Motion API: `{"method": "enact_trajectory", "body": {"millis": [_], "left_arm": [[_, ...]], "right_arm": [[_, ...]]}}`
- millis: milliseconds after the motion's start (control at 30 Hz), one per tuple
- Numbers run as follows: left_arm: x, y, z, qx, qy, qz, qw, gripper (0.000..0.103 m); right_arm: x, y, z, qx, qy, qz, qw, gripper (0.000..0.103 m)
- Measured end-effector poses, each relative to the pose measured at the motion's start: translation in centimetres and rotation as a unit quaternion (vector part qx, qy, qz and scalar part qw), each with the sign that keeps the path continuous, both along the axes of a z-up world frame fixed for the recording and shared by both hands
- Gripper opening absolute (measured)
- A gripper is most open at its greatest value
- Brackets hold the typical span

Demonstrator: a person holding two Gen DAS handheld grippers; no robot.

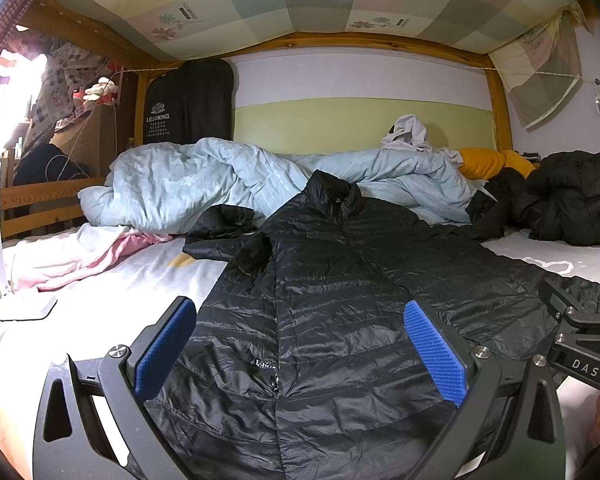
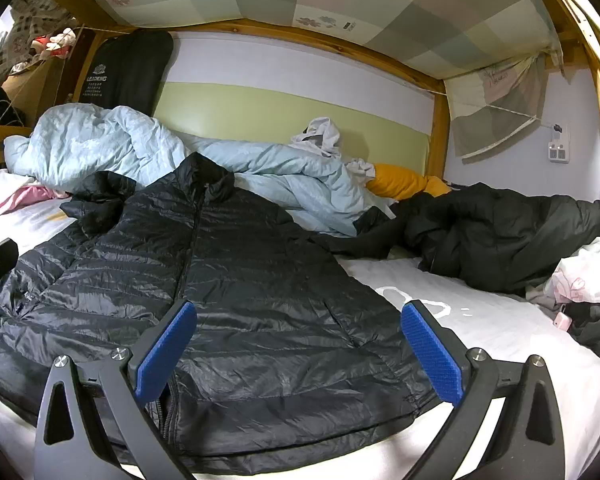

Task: Fold large clothes

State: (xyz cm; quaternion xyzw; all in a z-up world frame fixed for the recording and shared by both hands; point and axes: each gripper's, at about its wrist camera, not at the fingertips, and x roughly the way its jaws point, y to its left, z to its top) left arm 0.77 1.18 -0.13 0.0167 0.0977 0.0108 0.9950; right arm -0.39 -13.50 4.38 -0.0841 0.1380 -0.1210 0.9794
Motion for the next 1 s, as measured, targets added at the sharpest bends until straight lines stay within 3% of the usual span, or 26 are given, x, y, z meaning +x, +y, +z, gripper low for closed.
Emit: {"method": "enact_trajectory", "body": {"millis": [1000], "left_arm": [[0.07,-0.1,0.0,0.002,0.0,0.0,1.0,0.103]], "right_arm": [[0.03,0.56,0.04,-0.005,0.002,0.0,1.0,0.103]]}}
